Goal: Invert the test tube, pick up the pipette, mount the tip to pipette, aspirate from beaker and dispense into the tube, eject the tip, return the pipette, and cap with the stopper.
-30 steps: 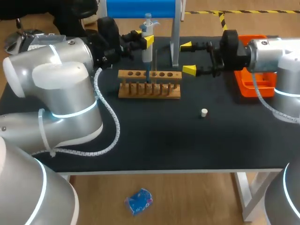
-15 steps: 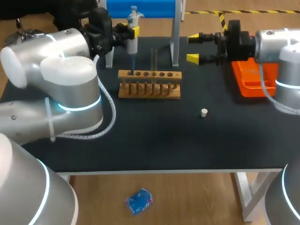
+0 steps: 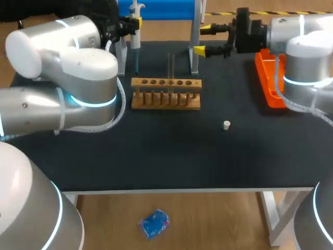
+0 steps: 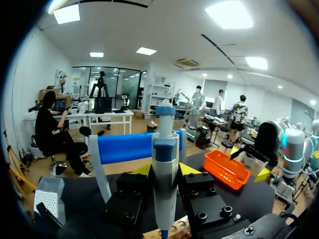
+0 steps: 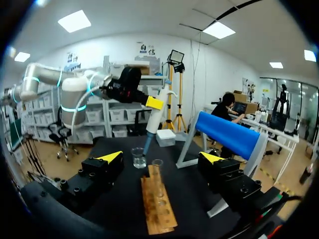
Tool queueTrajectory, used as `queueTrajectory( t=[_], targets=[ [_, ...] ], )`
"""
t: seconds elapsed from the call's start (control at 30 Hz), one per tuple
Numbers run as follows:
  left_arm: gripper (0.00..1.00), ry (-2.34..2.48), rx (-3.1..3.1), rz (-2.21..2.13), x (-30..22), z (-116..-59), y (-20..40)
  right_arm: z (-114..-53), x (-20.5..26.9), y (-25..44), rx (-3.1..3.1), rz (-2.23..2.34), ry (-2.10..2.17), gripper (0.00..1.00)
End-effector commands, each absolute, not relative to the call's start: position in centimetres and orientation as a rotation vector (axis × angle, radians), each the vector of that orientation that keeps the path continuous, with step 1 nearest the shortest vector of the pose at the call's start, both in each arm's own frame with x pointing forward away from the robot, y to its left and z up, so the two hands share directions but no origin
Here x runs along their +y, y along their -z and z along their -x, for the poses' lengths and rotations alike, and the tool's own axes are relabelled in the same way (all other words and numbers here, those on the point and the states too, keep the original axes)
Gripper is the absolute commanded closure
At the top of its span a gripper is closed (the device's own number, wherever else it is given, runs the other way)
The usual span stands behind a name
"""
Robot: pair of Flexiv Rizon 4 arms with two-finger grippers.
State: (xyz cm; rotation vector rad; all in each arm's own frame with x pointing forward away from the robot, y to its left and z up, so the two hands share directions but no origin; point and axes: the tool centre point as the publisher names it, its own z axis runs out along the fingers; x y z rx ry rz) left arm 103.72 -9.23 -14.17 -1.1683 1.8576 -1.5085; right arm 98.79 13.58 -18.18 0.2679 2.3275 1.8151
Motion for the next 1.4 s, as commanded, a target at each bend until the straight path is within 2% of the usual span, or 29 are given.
queueTrajectory(
  t=[0.03,0.17,0.83,1.4],
  targets=[
    [1.0,1.294,1.939,1.314,-10.1,-106.0,14.1,-100.6,15.1,18.1,2.355,-0.251,-1.746,0.0],
    [1.0,1.232,1.842,1.396,-9.2,-107.7,14.7,-101.8,16.1,18.3,2.339,-0.176,-1.694,0.0],
    [1.0,1.232,1.842,1.396,-9.2,-107.7,14.7,-102.0,16.2,18.3,2.326,-0.165,-1.721,0.0],
    [1.0,1.184,1.752,1.458,-7.6,-110.9,15.7,-107.8,19.5,18.0,2.334,-0.445,-1.681,0.0]
  ],
)
